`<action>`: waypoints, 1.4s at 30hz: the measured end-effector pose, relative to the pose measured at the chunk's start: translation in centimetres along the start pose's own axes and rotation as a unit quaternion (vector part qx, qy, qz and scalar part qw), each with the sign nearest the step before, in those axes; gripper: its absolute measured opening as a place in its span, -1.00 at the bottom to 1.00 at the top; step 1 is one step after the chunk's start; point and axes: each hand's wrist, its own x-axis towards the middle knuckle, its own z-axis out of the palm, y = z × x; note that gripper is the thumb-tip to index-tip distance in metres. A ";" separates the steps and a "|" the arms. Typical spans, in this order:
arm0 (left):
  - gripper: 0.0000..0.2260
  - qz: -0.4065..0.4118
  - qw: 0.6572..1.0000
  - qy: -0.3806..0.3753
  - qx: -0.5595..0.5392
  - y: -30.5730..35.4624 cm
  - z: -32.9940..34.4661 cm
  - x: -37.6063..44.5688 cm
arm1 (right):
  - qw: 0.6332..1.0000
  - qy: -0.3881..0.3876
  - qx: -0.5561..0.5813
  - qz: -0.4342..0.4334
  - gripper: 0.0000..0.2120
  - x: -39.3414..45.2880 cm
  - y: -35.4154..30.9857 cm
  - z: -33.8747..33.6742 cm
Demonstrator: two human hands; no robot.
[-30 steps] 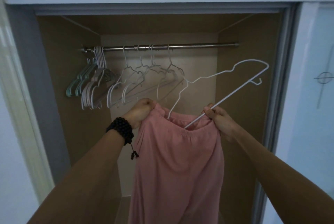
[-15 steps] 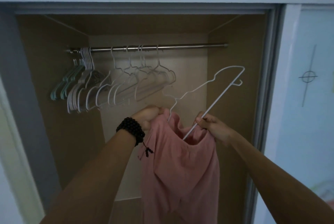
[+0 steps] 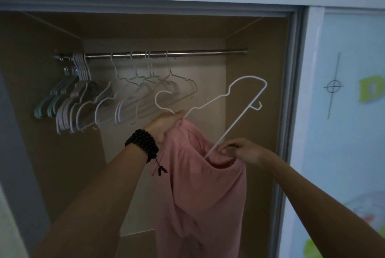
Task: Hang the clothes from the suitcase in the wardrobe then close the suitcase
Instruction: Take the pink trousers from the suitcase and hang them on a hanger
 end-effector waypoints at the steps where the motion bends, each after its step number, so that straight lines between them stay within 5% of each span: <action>1: -0.70 0.005 1.000 -0.005 0.002 -0.2 -0.7 0.0 | 0.999 0.043 0.031 0.003 -0.84 -0.1 0.2 -0.6; 8: -0.80 0.042 0.995 -0.036 0.086 -2.8 -4.0 -1.5 | 0.962 0.226 0.134 0.076 -0.81 0.2 -0.6 -3.4; 12: -0.73 0.057 0.990 -0.004 0.130 -3.5 -5.7 -2.4 | 0.955 0.254 0.136 0.073 -0.80 0.6 -0.9 -4.2; 19: -0.81 0.060 0.936 -0.021 0.345 -4.3 -5.9 -3.9 | 0.954 0.297 -0.021 0.040 -0.83 1.2 -3.1 -2.3; 23: -0.63 0.097 0.842 -0.006 0.530 -3.0 -3.7 -3.9 | 0.956 0.261 -0.126 -0.045 -0.78 1.8 -6.7 1.1; 30: -0.59 0.177 0.875 -0.019 0.451 -1.6 -2.1 -3.7 | 0.959 0.208 -0.164 -0.105 -0.77 2.1 -8.9 3.7; 33: -0.60 0.192 0.896 0.026 0.399 -2.3 -2.8 -3.4 | 0.993 0.090 -0.011 -0.075 -0.67 1.3 -8.8 2.9; 35: -0.60 0.200 0.915 0.069 0.343 -3.0 -3.4 -3.0 | 0.995 0.079 0.021 -0.051 -0.63 0.7 -7.9 1.7; 37: -0.60 0.208 0.920 0.121 0.308 -3.4 -3.7 -2.7 | 0.983 0.071 -0.161 -0.054 -0.69 0.0 -7.0 0.4; 39: -0.59 0.213 0.920 0.149 0.293 -3.5 -3.5 -2.6 | 0.936 -0.031 -0.351 -0.020 -0.84 -1.0 -6.6 0.3; 42: -0.56 0.216 0.913 0.143 0.315 -3.8 -2.8 -2.3 | 0.880 -0.091 -0.466 -0.002 -0.94 -0.7 -5.7 0.9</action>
